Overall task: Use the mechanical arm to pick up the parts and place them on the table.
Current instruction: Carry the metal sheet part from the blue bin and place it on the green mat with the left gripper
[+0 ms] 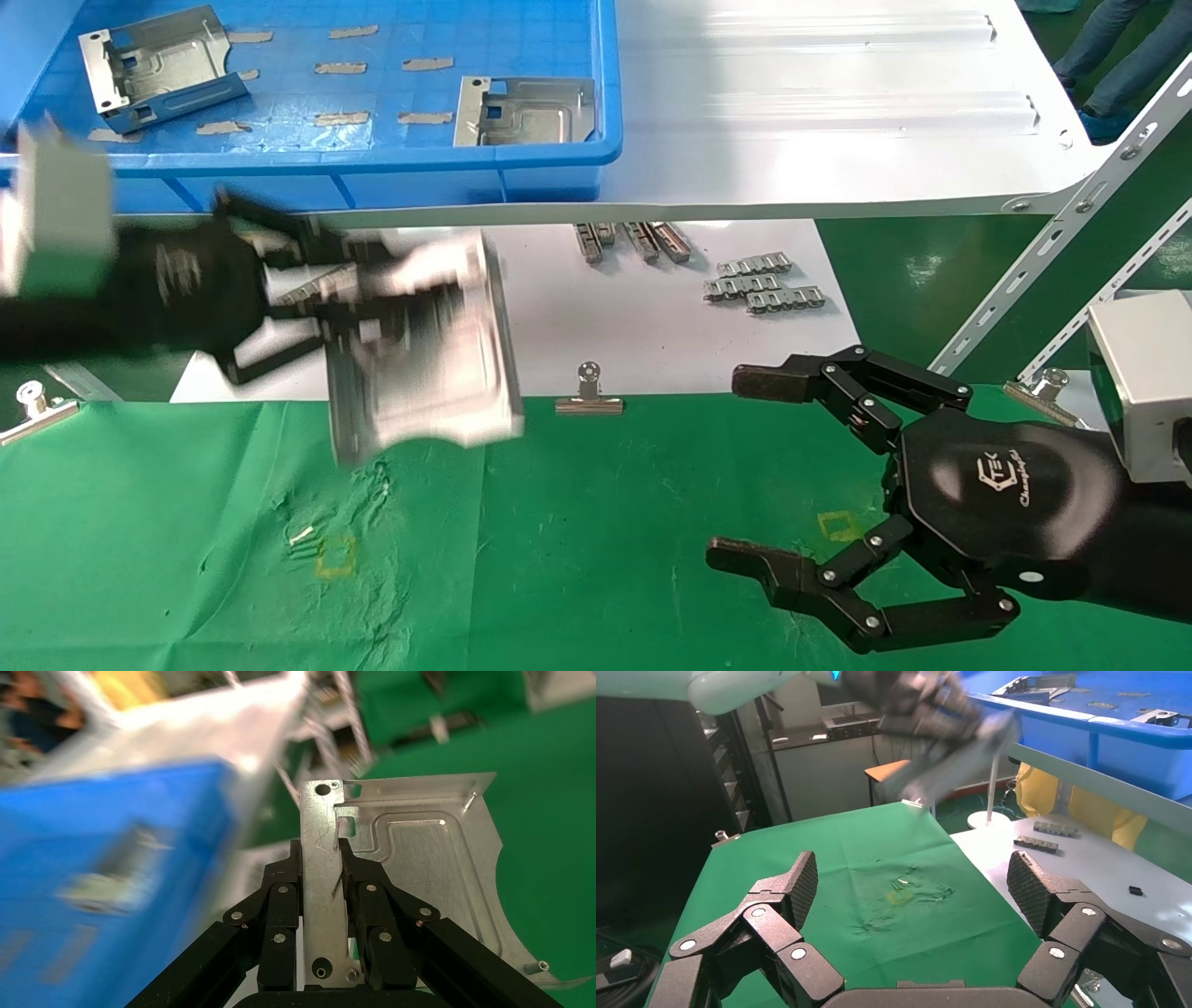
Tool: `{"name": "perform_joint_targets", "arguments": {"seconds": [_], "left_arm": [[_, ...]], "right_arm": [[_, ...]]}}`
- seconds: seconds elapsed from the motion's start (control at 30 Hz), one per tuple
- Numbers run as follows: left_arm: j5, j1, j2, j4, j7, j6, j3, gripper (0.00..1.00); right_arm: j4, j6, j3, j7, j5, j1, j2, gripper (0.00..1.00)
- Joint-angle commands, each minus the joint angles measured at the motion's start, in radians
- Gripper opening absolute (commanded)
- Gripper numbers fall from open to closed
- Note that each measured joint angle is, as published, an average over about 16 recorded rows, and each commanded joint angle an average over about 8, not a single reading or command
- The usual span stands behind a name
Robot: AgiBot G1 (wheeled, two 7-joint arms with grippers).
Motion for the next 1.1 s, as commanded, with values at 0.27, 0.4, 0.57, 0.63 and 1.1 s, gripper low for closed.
{"name": "perform_joint_targets", "arguments": {"seconds": [0.27,0.4,0.57,0.63,1.1], "left_arm": [[0.098,0.054,-0.023,0.089,0.256,-0.026,0.120,0.00],[0.145,0.051,-0.020,0.153,0.353,-0.023,0.151,0.00],[0.176,0.051,-0.009,0.222,0.447,-0.020,0.178,0.15],[0.181,0.054,-0.002,0.250,0.476,-0.017,0.186,0.40],[0.219,0.011,0.033,0.382,0.605,-0.007,0.239,1.00]], "right_arm": [[0.000,0.000,0.000,0.000,0.000,0.000,0.000,1.00],[0.000,0.000,0.000,0.000,0.000,0.000,0.000,1.00],[0.000,0.000,0.000,0.000,0.000,0.000,0.000,1.00],[0.000,0.000,0.000,0.000,0.000,0.000,0.000,1.00],[0.000,0.000,0.000,0.000,0.000,0.000,0.000,1.00]]}}
